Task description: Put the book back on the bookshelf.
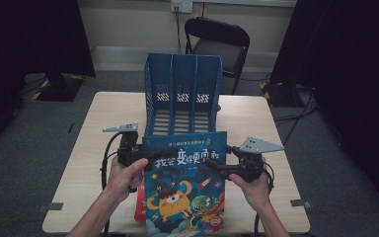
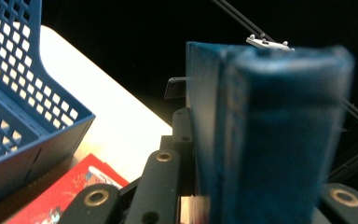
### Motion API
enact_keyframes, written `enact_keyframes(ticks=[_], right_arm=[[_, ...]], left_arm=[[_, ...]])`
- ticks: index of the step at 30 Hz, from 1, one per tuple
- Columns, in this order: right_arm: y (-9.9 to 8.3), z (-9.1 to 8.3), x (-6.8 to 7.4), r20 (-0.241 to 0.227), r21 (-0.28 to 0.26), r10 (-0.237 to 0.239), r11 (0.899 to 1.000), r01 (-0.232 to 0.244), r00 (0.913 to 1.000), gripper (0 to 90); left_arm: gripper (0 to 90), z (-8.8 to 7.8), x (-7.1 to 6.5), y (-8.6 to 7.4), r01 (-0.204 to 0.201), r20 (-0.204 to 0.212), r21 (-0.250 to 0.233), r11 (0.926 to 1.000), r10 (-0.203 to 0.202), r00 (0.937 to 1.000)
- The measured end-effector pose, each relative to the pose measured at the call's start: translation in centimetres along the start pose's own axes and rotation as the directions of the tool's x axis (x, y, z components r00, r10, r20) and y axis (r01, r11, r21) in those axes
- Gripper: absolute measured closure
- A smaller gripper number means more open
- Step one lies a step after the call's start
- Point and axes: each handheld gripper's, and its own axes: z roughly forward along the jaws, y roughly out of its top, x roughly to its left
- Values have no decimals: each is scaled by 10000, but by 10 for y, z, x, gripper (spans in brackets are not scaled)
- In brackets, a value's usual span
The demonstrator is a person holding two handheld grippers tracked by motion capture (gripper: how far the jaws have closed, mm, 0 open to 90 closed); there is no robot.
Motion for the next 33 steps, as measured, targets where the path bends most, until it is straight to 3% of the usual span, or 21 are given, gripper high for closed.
enact_keyframes(ticks=[10,16,20,22,23,24,27,30,32,33], right_arm=[[29,-3,-1,216,-590,-287,9978,299,9994,315],[42,1,-3,357,-837,-384,9956,413,9986,312],[56,5,-4,618,-1067,-597,9921,661,9963,310],[62,7,-5,754,-1184,-645,9903,731,9951,309],[64,8,-6,789,-1256,-688,9890,783,9945,307],[65,9,-6,832,-1294,-700,9883,804,9941,306],[63,13,-4,858,-1352,-809,9865,921,9930,320],[61,16,0,643,-1368,-1030,9844,1110,9926,334],[59,19,4,473,-1258,-1148,9848,1199,9923,326],[57,21,6,465,-1240,-1187,9845,1237,9918,325]], left_arm=[[830,-3,-13,24,-876,-199,-351,9955,870,9960],[828,-6,-15,34,-1565,-352,-526,9863,1548,9873],[823,-7,-21,42,-2321,-642,-644,9706,2280,9715],[818,-7,-27,46,-2957,-1019,-496,9540,2897,9517],[817,-8,-28,46,-3149,-1141,-418,9482,3086,9443],[816,-8,-28,46,-3228,-1177,-413,9456,3162,9414],[811,-13,-24,41,-3216,-1203,-554,9452,3135,9419],[791,-21,-24,32,-3211,-1498,-586,9452,3097,9390],[782,-27,-25,27,-3005,-1492,-752,9508,2872,9462],[781,-28,-26,25,-3037,-1544,-813,9493,2890,9448]])
